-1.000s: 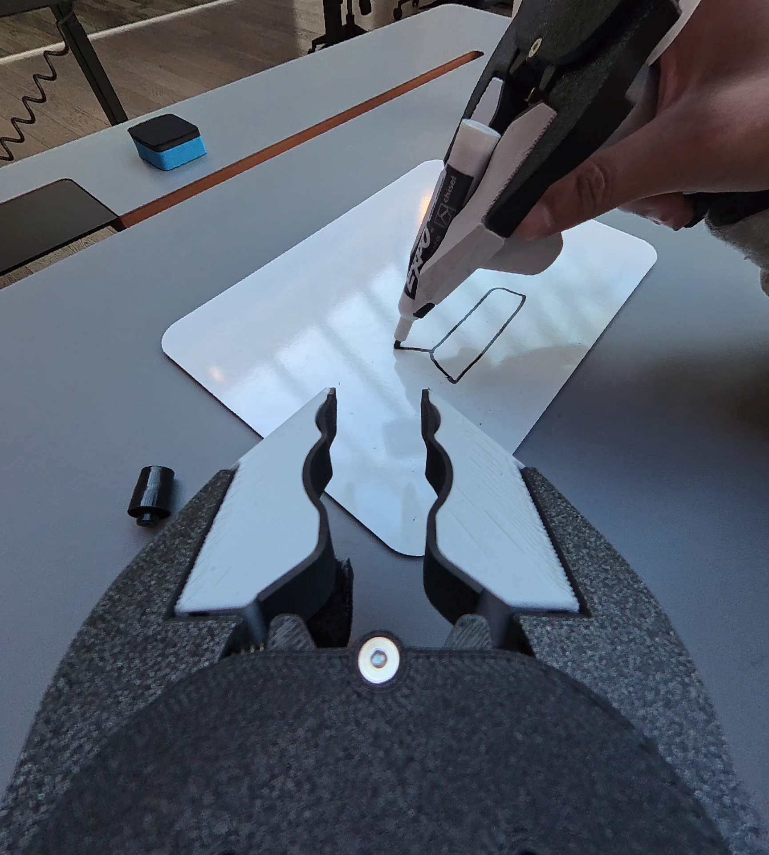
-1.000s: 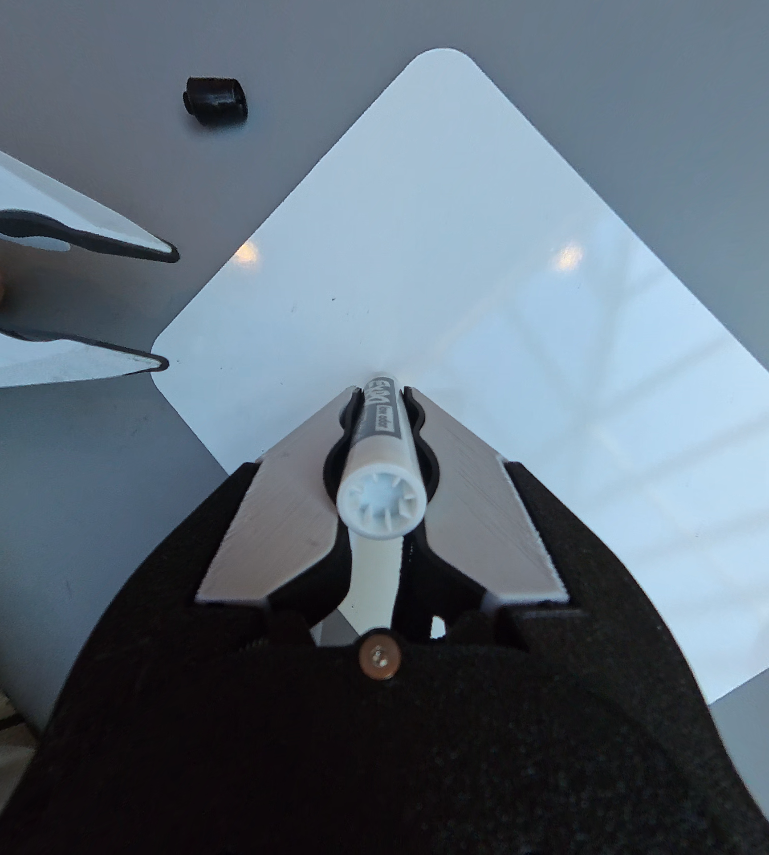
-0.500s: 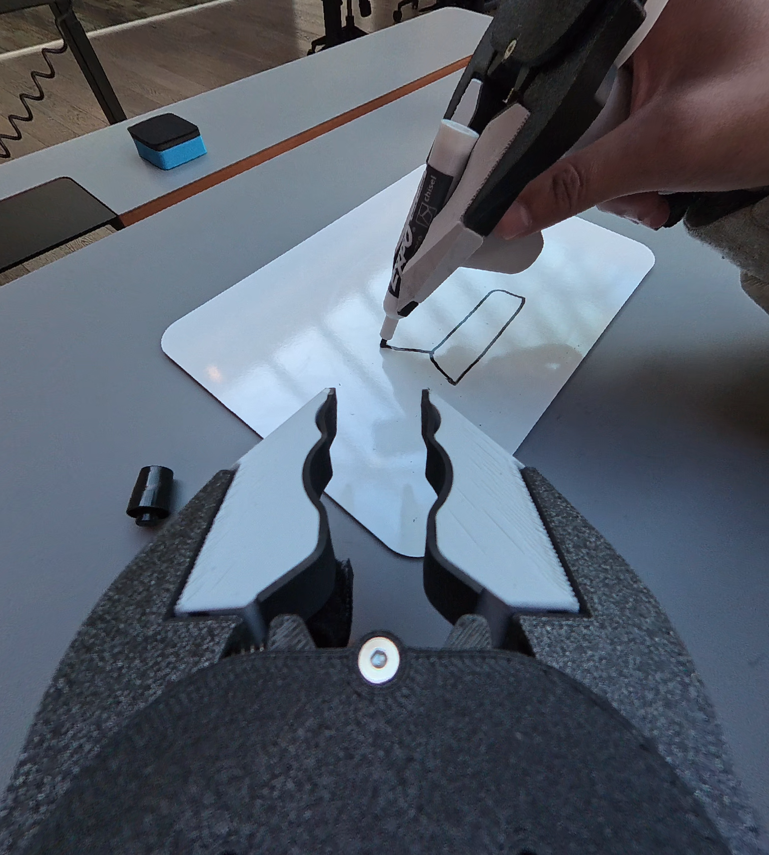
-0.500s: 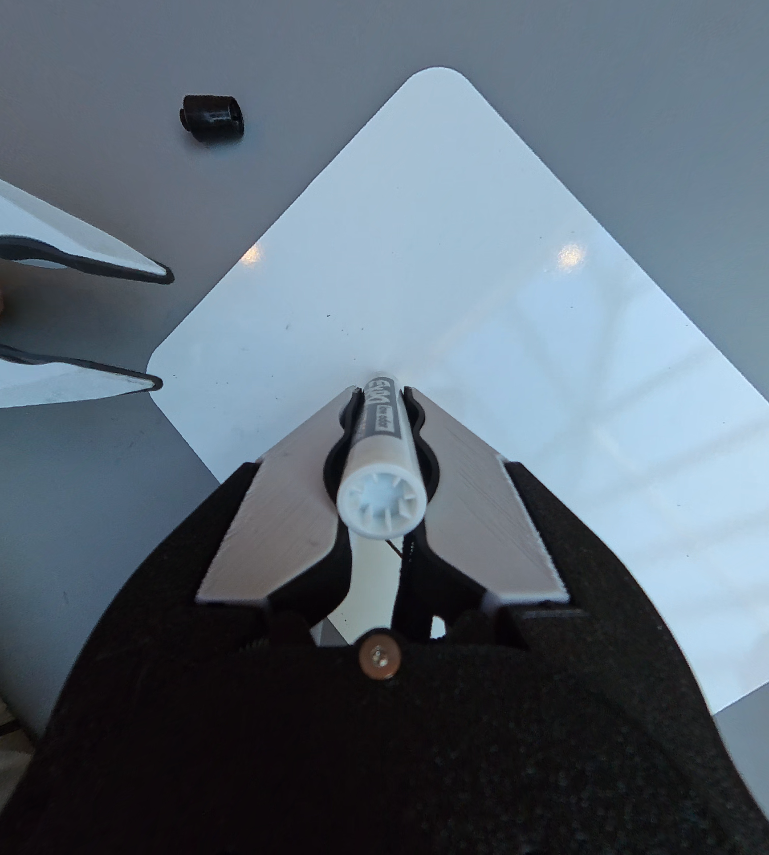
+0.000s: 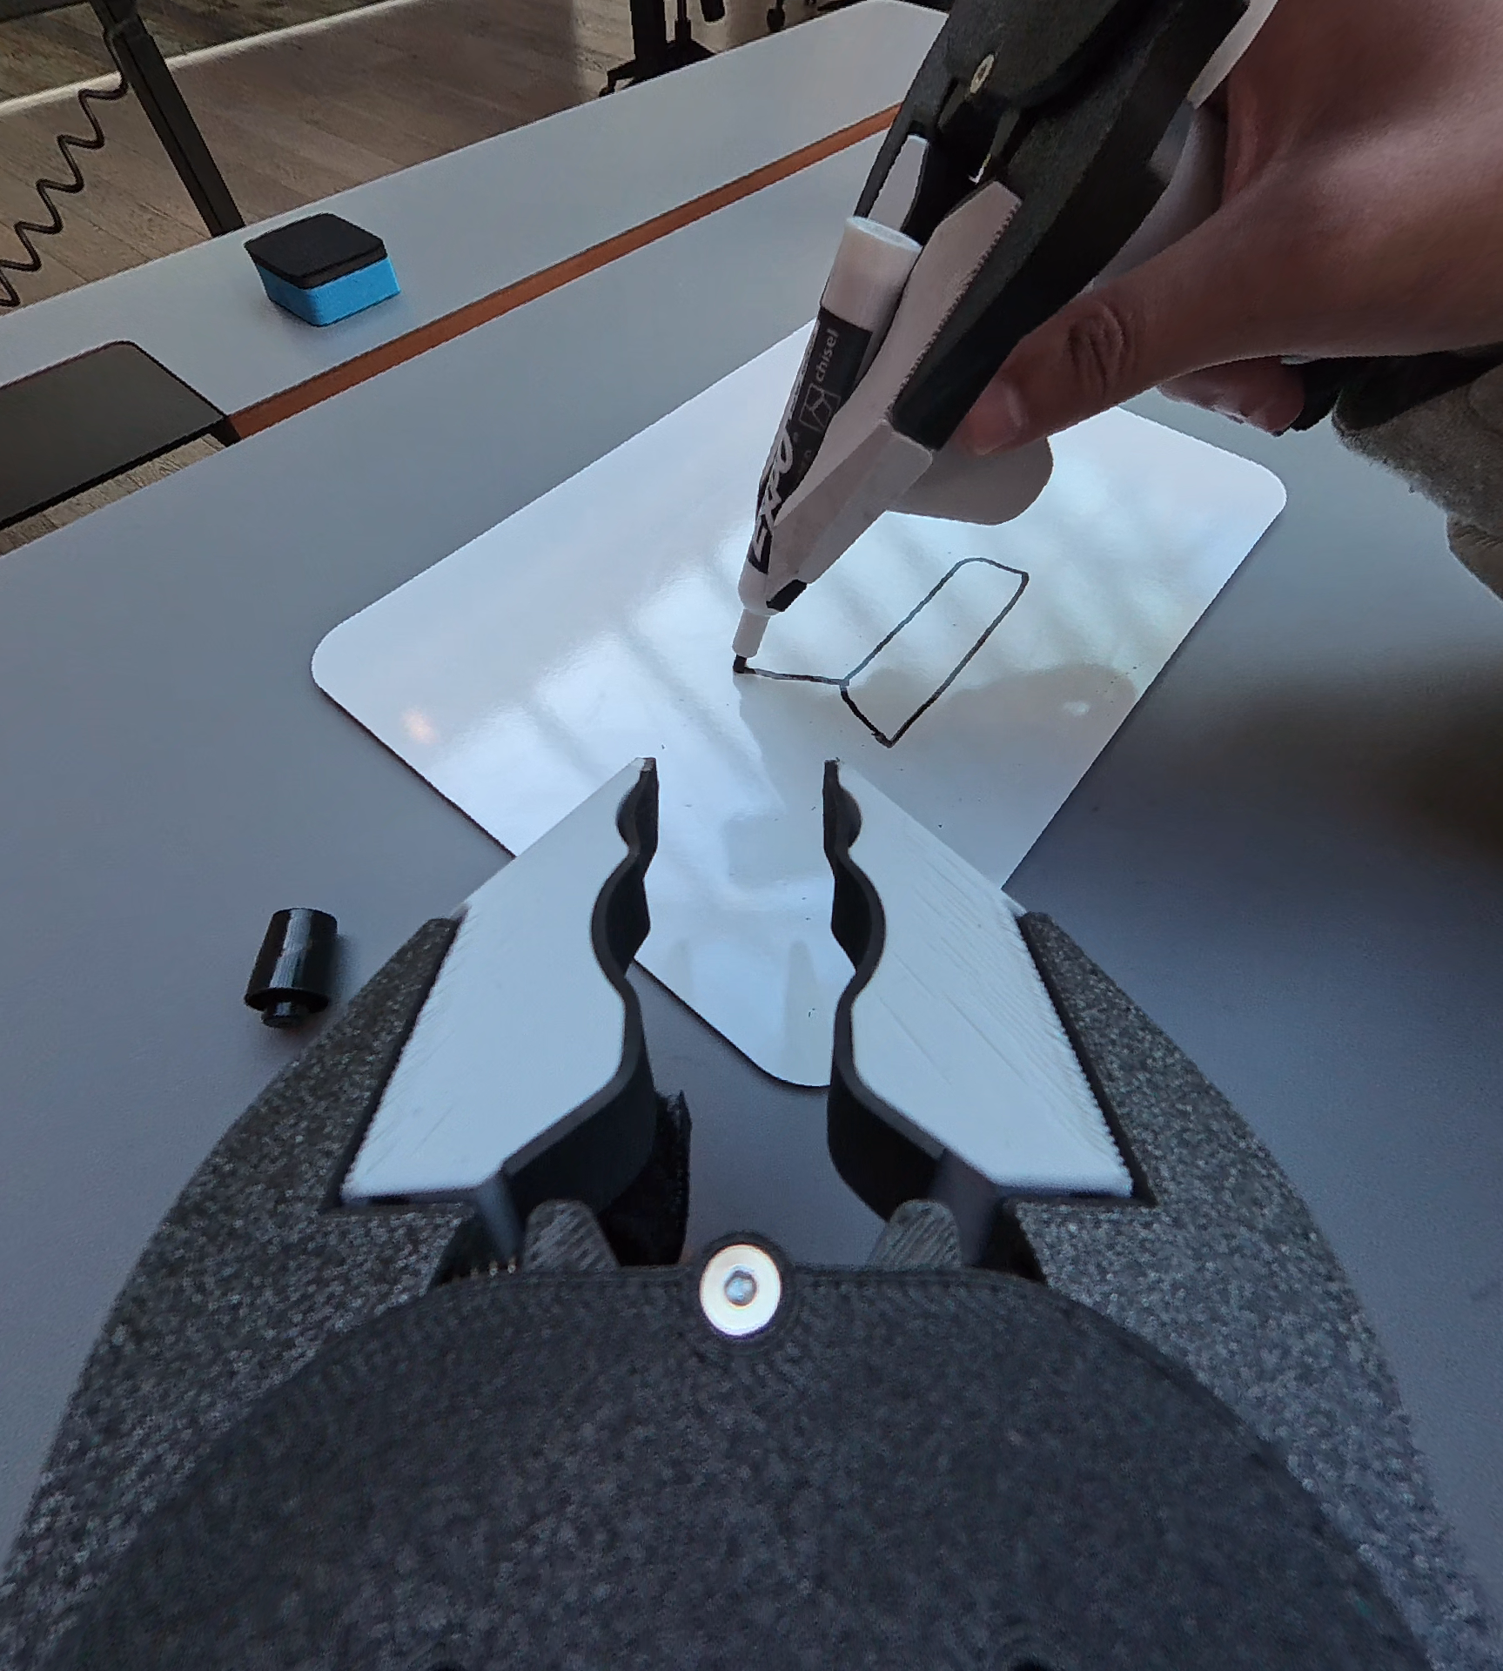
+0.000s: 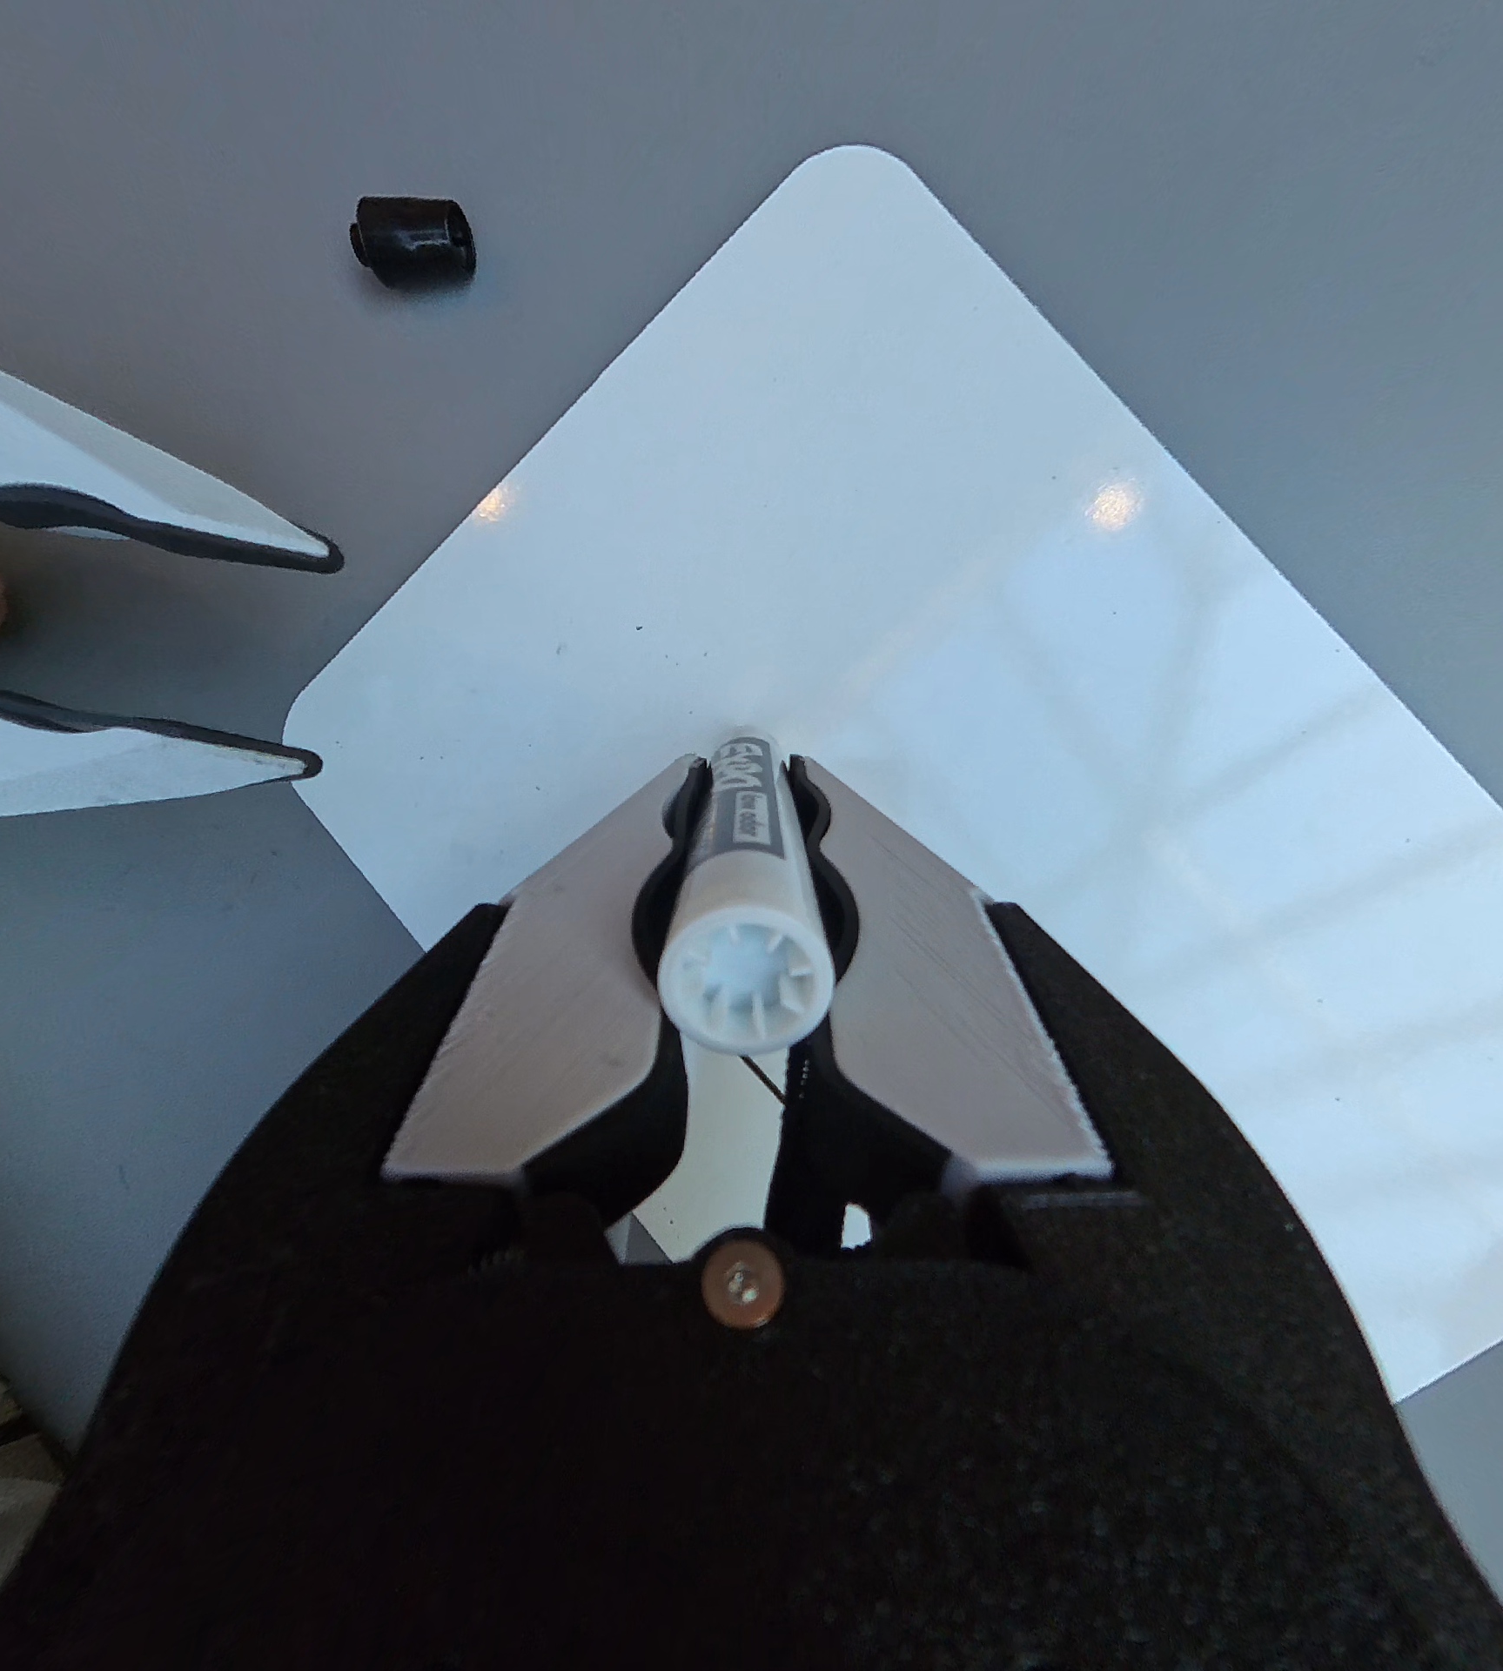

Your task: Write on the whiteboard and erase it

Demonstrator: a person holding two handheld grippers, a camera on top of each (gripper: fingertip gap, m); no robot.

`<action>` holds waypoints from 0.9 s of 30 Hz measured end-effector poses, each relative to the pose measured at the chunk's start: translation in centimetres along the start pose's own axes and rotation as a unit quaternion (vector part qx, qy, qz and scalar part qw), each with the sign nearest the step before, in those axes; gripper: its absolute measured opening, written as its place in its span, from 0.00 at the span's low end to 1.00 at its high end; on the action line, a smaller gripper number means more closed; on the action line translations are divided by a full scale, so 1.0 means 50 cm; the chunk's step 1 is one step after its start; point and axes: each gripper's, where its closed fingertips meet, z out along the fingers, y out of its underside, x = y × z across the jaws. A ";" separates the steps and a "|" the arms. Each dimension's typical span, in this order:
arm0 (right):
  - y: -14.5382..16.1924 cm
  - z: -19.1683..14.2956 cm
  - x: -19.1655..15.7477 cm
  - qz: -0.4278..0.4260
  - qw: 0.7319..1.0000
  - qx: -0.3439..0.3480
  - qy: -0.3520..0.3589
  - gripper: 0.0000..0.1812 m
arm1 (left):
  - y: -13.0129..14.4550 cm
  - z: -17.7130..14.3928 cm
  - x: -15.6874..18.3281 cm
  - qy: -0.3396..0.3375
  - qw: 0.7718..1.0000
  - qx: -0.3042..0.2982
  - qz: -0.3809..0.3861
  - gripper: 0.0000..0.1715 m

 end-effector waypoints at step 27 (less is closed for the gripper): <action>0.002 0.006 -0.039 -0.013 1.000 -0.016 -0.015 0.10 | -0.005 0.001 -0.012 -0.006 1.000 0.001 0.004 0.21</action>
